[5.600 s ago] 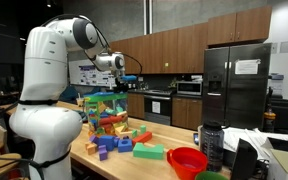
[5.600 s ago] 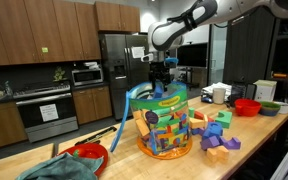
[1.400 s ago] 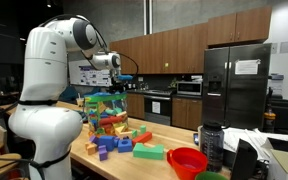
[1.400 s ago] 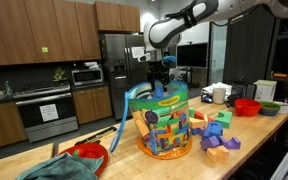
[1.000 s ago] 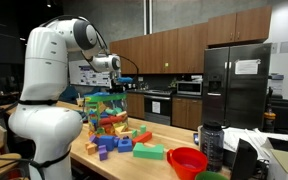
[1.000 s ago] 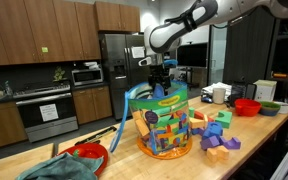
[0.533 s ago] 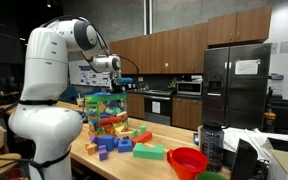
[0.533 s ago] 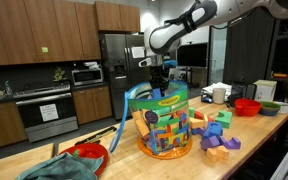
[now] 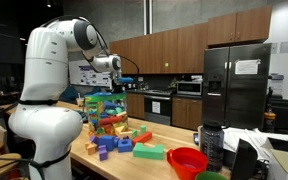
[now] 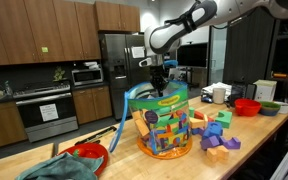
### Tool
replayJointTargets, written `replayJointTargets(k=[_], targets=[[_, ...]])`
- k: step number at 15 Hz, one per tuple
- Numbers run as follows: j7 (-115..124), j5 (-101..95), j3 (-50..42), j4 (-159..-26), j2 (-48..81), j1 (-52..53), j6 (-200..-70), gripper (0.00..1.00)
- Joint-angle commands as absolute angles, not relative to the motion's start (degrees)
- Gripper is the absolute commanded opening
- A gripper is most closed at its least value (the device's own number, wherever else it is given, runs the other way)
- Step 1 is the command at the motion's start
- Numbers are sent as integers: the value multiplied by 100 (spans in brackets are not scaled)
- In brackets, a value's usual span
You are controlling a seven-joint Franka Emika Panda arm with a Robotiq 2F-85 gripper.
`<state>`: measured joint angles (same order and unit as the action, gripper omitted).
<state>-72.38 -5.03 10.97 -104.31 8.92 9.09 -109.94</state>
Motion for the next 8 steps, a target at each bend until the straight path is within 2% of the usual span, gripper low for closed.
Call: replayJointTargets(k=[1, 2, 3, 4, 5, 7, 8], targets=[[-7193, -629, 1075, -10266, 880, 898, -10865, 0], [-7199, -631, 1075, -10221, 881, 897, -10838, 2], [-7201, -632, 1074, -10162, 884, 895, -10807, 19], [-7219, -628, 1075, -10093, 894, 892, -10768, 27], [-7249, -625, 1077, -10007, 905, 890, -10668, 28], [-7298, -608, 1079, -9869, 912, 885, -10503, 38], [-7247, -518, 1099, -10053, 898, 894, -10701, 20]])
